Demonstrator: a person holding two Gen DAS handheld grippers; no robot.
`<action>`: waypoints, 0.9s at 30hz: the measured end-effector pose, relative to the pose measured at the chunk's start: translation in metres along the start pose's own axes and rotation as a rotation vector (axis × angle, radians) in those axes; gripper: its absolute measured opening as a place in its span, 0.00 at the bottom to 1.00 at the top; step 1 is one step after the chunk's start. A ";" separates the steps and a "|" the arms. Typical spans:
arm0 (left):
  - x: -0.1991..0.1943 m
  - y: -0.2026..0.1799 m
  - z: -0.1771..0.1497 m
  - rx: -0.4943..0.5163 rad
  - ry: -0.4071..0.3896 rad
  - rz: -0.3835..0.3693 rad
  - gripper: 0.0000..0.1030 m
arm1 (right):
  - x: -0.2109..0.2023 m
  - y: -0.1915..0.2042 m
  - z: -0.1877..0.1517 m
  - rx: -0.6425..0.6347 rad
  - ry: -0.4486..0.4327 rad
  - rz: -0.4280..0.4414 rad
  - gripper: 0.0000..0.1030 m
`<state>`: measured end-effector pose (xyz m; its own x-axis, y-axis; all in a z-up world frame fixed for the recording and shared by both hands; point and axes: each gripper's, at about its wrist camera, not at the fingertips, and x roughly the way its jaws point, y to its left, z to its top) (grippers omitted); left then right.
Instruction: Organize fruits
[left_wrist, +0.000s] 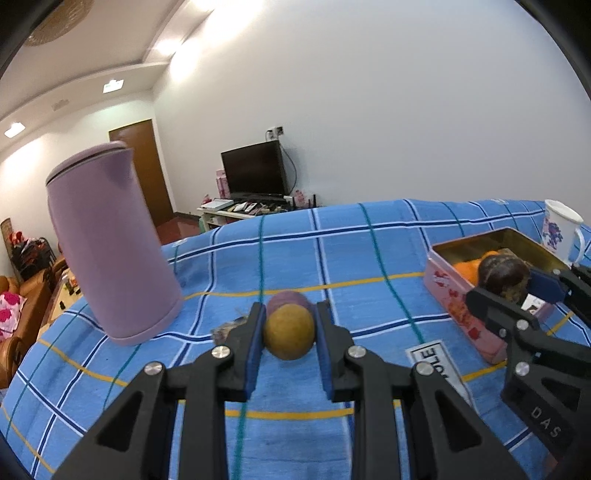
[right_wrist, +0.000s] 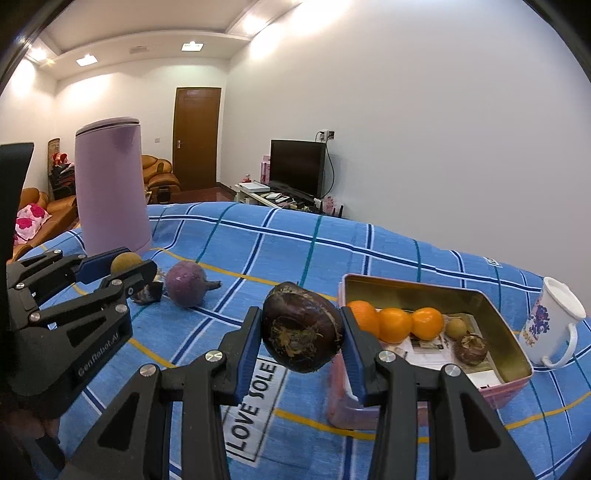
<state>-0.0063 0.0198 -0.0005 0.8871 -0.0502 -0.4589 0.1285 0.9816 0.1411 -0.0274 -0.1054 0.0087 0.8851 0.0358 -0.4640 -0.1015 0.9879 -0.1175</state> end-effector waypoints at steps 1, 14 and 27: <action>0.000 -0.003 0.000 0.005 -0.001 -0.002 0.27 | 0.000 -0.002 0.000 0.001 0.001 -0.002 0.42; 0.000 -0.048 0.008 0.041 -0.011 -0.055 0.27 | -0.003 -0.034 -0.005 0.022 0.001 -0.047 0.42; 0.000 -0.081 0.015 0.061 -0.018 -0.095 0.27 | -0.007 -0.064 -0.009 0.030 -0.006 -0.105 0.42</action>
<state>-0.0100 -0.0627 0.0010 0.8776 -0.1459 -0.4567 0.2383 0.9593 0.1514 -0.0307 -0.1698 0.0117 0.8927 -0.0678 -0.4455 0.0056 0.9902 -0.1394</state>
